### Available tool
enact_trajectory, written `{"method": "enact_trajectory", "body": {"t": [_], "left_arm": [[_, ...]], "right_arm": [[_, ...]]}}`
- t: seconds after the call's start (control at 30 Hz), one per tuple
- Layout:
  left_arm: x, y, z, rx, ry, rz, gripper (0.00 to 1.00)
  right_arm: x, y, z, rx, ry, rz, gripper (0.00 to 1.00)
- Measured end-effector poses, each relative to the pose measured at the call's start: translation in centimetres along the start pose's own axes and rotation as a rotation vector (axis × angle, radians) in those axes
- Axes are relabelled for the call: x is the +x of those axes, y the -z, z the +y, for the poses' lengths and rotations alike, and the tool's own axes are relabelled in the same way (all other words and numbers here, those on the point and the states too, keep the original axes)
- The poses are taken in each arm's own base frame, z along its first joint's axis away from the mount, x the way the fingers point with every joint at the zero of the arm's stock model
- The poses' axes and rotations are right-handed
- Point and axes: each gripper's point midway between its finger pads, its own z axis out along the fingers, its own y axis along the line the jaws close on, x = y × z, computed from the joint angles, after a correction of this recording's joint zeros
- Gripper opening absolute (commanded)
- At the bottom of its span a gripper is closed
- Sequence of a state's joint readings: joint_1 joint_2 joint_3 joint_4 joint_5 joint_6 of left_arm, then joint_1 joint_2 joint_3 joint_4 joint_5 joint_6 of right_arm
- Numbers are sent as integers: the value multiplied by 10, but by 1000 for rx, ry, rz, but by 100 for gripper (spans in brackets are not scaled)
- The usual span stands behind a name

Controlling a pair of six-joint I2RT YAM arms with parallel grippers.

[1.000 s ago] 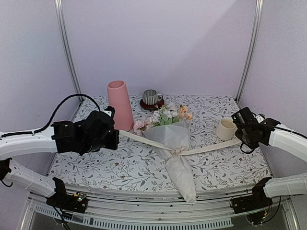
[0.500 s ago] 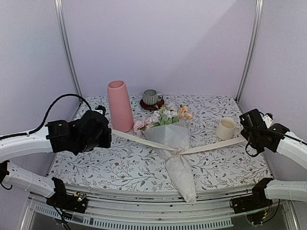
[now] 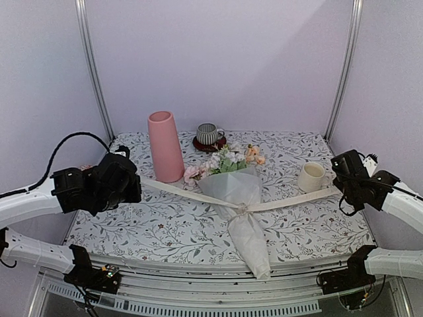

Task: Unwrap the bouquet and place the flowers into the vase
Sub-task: Untie the ribbon from the folded wrapping paper.

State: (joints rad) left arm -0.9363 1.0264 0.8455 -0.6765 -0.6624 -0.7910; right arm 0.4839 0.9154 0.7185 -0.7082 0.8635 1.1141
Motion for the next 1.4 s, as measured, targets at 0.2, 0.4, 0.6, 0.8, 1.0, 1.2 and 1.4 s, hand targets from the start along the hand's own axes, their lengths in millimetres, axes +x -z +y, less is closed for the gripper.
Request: {"method": "enact_trajectory", "body": {"t": [0.2,0.4,0.6,0.8,1.0,1.2,1.4], "left_arm": [[1,6,16,-18,65,-29,0],[-3,17,31,-29,138,-68,0],[-8,25,43,-28,199,-108,0],[-9,30,51,-21,241,-138,57],[-6,31,60,-52,285,-143,87],[-9,55,105,-181,426,-192,88],[-22,89,143,-135,590,-324,87]], "right_arm": [[-8,2,-3,8,-8,-34,2],[-17,7,-10,18,-33,-69,3],[-22,9,-13,21,-55,-88,3],[-23,9,-15,32,-66,-95,42],[-22,8,-11,22,-64,-95,74],[-21,7,-18,55,-45,-99,75],[-34,17,-26,44,-97,-130,77]]}}
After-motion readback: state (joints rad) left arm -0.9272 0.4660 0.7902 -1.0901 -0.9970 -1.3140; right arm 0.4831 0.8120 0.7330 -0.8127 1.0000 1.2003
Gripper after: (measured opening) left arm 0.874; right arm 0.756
